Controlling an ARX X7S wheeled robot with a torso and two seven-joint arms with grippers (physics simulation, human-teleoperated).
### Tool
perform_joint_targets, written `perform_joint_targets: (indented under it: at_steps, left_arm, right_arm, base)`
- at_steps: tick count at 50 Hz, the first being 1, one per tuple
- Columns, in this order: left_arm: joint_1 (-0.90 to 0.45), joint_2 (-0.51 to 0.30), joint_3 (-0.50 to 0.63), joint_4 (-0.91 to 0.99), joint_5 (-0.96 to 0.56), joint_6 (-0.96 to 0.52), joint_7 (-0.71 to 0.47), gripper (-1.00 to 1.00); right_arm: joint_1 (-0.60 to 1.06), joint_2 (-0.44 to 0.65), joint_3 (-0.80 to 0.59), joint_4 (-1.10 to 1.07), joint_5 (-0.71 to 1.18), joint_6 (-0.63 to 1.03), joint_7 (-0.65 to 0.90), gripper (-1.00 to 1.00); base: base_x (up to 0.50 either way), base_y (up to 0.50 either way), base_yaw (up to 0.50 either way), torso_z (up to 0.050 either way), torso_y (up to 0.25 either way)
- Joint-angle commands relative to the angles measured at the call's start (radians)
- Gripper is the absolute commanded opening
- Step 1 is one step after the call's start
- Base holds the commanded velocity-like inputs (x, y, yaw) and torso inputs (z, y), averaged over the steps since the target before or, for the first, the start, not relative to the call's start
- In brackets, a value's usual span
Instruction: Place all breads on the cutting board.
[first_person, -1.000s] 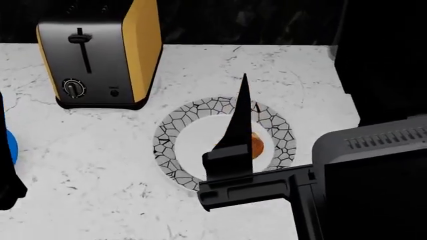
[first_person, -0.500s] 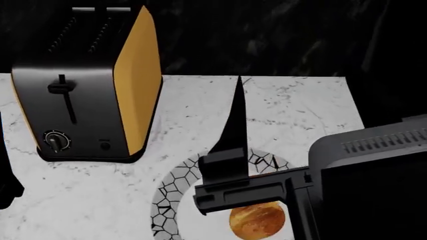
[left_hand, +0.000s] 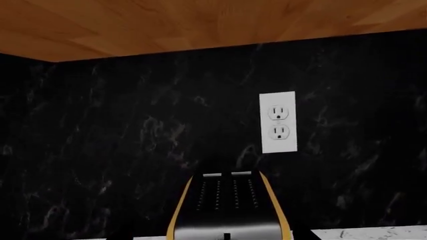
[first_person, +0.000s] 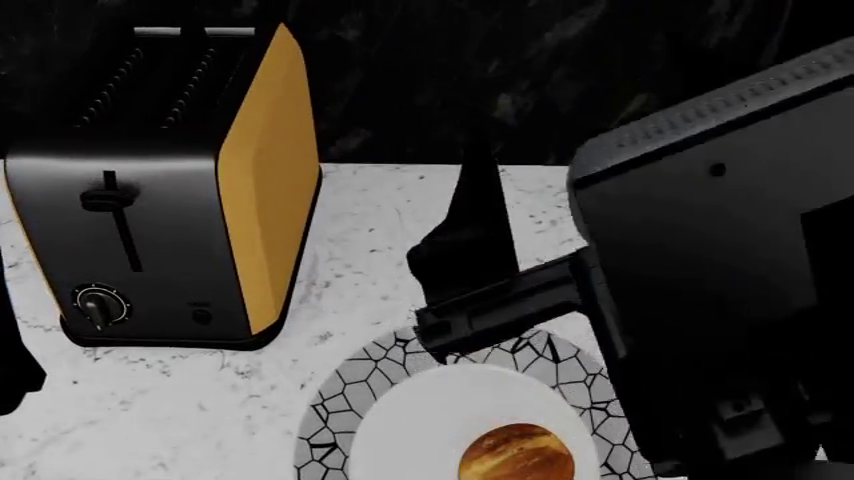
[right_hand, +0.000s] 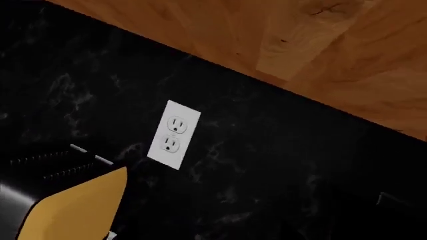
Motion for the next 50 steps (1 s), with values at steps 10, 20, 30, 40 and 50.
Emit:
perform_joint_targets:
  at_steps: [10, 20, 30, 40, 50]
  left_arm:
    - [0.028, 0.0, 0.001, -0.003, 0.04, 0.007, 0.023, 1.0]
    - [0.057, 0.008, 0.01, -0.011, 0.074, 0.001, 0.046, 1.0]
    - [0.094, 0.007, 0.002, -0.017, 0.102, 0.009, 0.075, 1.0]
    - [0.107, 0.009, 0.019, -0.032, 0.108, -0.001, 0.088, 1.0]
    - [0.106, 0.019, 0.031, -0.044, 0.121, -0.007, 0.096, 1.0]
  right_arm:
    - [0.715, 0.225, -0.798, 0.348, -0.543, 0.0, -0.872, 1.0]
    - [1.022, 0.247, -1.339, 0.475, -0.938, -0.321, -1.451, 1.0]
    - [1.12, 0.122, -1.568, 0.659, -1.038, -0.443, -1.789, 1.0]
    - [1.099, 0.009, -1.606, 0.831, -1.027, -0.561, -1.925, 1.0]
    - [1.082, -0.061, -1.611, 0.9, -1.005, -0.566, -1.978, 1.0]
  base:
    - [0.0, 0.0, 0.0, 0.0, 0.0]
    - [0.0, 0.0, 0.0, 0.0, 0.0]
    - [0.0, 0.0, 0.0, 0.0, 0.0]
    - [0.0, 0.0, 0.0, 0.0, 0.0]
    - [0.0, 0.0, 0.0, 0.0, 0.0]
